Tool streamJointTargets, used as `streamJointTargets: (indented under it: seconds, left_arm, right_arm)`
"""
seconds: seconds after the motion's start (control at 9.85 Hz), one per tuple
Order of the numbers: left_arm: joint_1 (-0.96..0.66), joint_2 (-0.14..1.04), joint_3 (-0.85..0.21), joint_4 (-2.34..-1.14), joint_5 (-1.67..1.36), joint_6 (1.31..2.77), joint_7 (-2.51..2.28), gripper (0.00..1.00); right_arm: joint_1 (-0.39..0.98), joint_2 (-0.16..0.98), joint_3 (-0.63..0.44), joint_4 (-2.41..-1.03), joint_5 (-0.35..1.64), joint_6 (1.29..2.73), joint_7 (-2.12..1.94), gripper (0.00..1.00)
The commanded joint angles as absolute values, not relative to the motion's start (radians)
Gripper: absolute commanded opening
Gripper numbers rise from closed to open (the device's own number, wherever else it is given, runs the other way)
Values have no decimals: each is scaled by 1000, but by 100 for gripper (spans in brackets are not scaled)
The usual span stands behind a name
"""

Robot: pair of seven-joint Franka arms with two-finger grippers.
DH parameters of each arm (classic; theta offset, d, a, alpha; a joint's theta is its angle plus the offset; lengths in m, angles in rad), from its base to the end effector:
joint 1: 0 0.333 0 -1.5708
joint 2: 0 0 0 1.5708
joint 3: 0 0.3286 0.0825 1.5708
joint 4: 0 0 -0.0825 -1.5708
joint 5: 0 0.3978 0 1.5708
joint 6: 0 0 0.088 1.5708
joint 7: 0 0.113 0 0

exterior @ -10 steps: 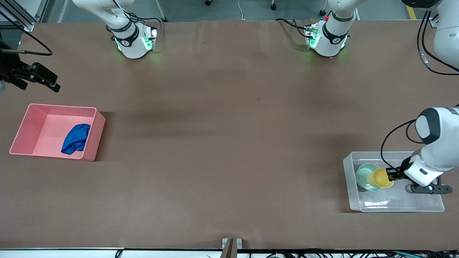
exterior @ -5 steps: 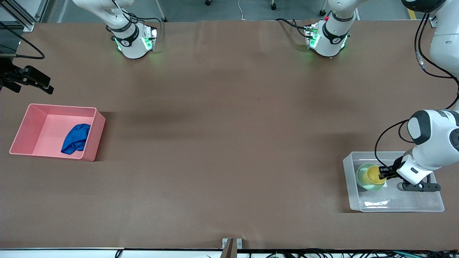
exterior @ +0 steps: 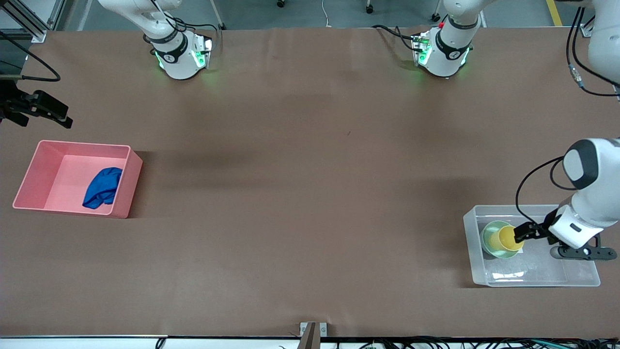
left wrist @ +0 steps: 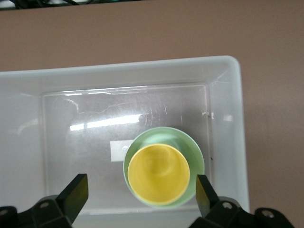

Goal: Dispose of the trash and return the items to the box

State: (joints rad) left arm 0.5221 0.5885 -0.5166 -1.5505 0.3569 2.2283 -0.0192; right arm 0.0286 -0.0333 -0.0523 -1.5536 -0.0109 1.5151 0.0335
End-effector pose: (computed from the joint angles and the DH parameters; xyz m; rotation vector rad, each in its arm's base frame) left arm 0.7256 0.0778 0.3545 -3.1002 0.1139 -0.2713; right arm 0.5519 -0.0149 0.6532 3.1311 -0.0904 -0.0081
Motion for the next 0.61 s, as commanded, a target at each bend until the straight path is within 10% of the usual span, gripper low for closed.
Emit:
streamJointTargets:
  seconds: [0.0, 0.51]
  left_arm:
    - [531, 481, -552, -1582, 338, 2087, -31, 100]
    - [529, 290, -609, -1459, 202, 1729, -40, 100]
  right_arm:
    - [15, -31, -46, -1549, 6, 1505, 21, 100]
    - [15, -31, -46, -1554, 8, 1505, 21, 100]
